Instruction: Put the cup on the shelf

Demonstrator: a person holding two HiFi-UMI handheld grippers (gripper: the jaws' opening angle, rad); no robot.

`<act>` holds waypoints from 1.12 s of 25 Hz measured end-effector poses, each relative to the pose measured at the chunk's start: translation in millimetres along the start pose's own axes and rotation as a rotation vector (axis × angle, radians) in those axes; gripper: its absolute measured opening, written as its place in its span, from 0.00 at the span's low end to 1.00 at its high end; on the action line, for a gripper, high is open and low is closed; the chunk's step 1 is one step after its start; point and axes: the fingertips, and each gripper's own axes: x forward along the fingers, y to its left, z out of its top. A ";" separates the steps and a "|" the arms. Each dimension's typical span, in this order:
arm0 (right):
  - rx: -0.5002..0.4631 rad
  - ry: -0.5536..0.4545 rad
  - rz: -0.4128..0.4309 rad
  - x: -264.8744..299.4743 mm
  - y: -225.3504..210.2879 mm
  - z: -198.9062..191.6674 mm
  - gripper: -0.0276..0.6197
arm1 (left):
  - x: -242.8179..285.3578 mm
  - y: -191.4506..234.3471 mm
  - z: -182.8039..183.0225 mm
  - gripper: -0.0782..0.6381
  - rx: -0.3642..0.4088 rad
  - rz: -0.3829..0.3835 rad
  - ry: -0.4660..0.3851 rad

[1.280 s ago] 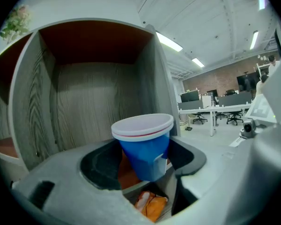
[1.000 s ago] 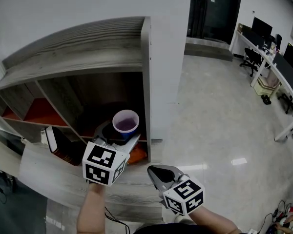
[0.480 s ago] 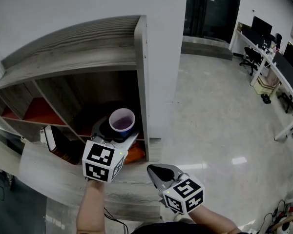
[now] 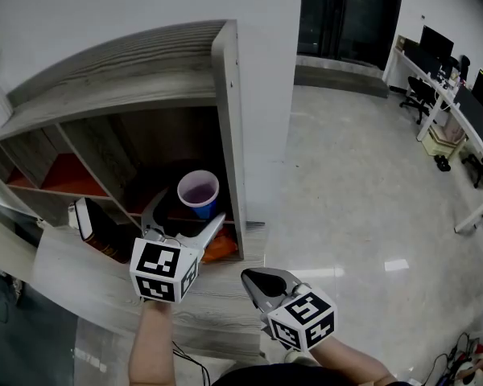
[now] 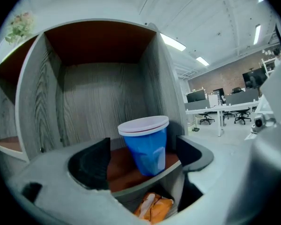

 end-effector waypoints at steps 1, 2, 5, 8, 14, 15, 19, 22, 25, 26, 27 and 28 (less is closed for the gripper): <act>-0.001 -0.002 0.003 -1.7 0.5 -0.1 0.04 | -3.0 -0.7 -0.9 0.72 -0.004 0.009 0.000; -0.001 -0.003 0.006 -3.4 1.3 -0.4 0.04 | -6.1 -1.8 -1.9 0.72 -0.008 0.015 0.000; -0.005 -0.006 0.014 -9.1 3.0 -3.0 0.04 | -17.8 -8.6 -4.9 0.72 -0.035 0.023 -0.007; -0.009 -0.007 0.017 -16.2 3.2 -6.2 0.04 | -32.0 -21.4 -10.1 0.70 -0.066 0.014 -0.009; -0.010 -0.008 0.032 -31.0 3.4 -11.7 0.04 | -60.2 -58.6 -23.7 0.49 -0.230 -0.041 -0.036; -0.011 -0.009 0.034 -33.6 2.8 -11.9 0.04 | -63.1 -66.0 -25.7 0.47 -0.256 -0.053 -0.037; -0.008 -0.016 0.045 -44.0 0.0 -14.5 0.04 | -70.3 -102.1 -40.3 0.42 -0.312 -0.112 0.011; -0.007 -0.020 0.057 -51.1 -1.0 -17.5 0.04 | -75.5 -125.9 -52.8 0.35 -0.338 -0.121 0.046; -0.002 -0.021 0.064 -58.2 -3.1 -22.3 0.04 | -80.7 -146.6 -67.1 0.30 -0.360 -0.125 0.091; 0.001 -0.020 0.064 -60.8 -4.1 -24.5 0.04 | -82.9 -152.5 -70.9 0.29 -0.368 -0.126 0.100; 0.004 -0.019 0.063 -63.3 -5.2 -26.7 0.04 | -85.5 -157.8 -74.1 0.28 -0.379 -0.127 0.106; 0.007 -0.018 0.063 -65.7 -6.2 -28.8 0.04 | -88.2 -162.7 -76.9 0.27 -0.392 -0.127 0.111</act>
